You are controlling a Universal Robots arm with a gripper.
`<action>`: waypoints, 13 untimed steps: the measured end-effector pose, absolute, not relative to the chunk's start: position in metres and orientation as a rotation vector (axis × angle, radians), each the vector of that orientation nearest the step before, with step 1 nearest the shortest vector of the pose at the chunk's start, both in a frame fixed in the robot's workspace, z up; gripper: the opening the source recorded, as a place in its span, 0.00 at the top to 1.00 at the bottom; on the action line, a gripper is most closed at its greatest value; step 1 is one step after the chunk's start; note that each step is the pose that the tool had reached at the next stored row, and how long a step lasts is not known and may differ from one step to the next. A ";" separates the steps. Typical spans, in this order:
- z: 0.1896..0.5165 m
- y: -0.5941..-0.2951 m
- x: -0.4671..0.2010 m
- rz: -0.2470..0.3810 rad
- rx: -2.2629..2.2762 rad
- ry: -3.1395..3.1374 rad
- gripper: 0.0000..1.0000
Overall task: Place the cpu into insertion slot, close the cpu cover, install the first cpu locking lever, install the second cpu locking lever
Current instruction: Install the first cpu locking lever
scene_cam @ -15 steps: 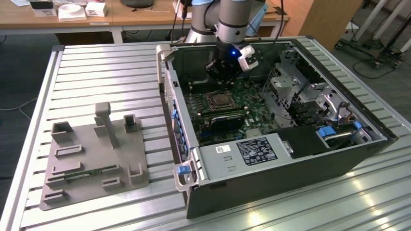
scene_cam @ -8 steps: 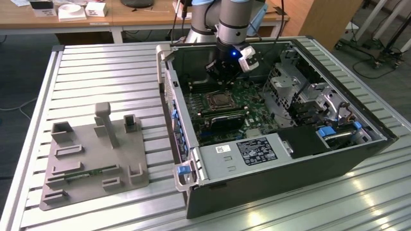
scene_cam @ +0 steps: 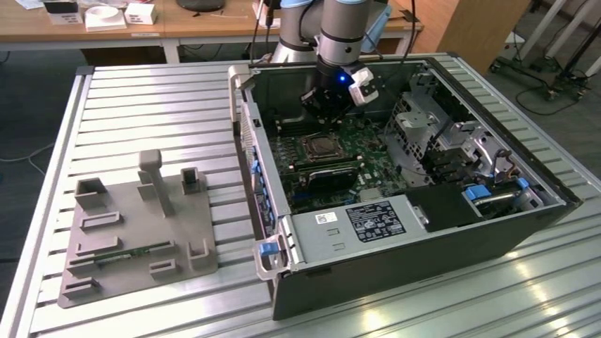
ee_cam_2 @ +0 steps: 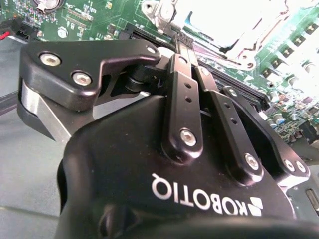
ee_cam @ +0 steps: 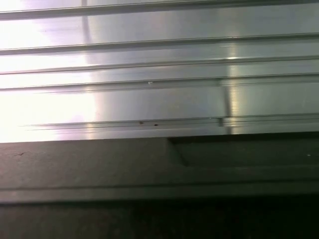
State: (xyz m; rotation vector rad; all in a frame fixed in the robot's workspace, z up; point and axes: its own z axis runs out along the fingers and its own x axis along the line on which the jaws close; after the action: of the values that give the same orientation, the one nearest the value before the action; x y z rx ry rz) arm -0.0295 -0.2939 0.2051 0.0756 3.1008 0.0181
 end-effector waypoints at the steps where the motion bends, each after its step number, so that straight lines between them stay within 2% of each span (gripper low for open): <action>1: 0.205 -0.294 -0.029 0.019 0.076 3.101 0.90; 13: 0.205 -0.293 -0.029 0.034 0.076 3.101 0.90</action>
State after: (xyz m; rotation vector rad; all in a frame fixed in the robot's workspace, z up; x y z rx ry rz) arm -0.0294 -0.2930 0.2052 0.0757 3.1011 0.0342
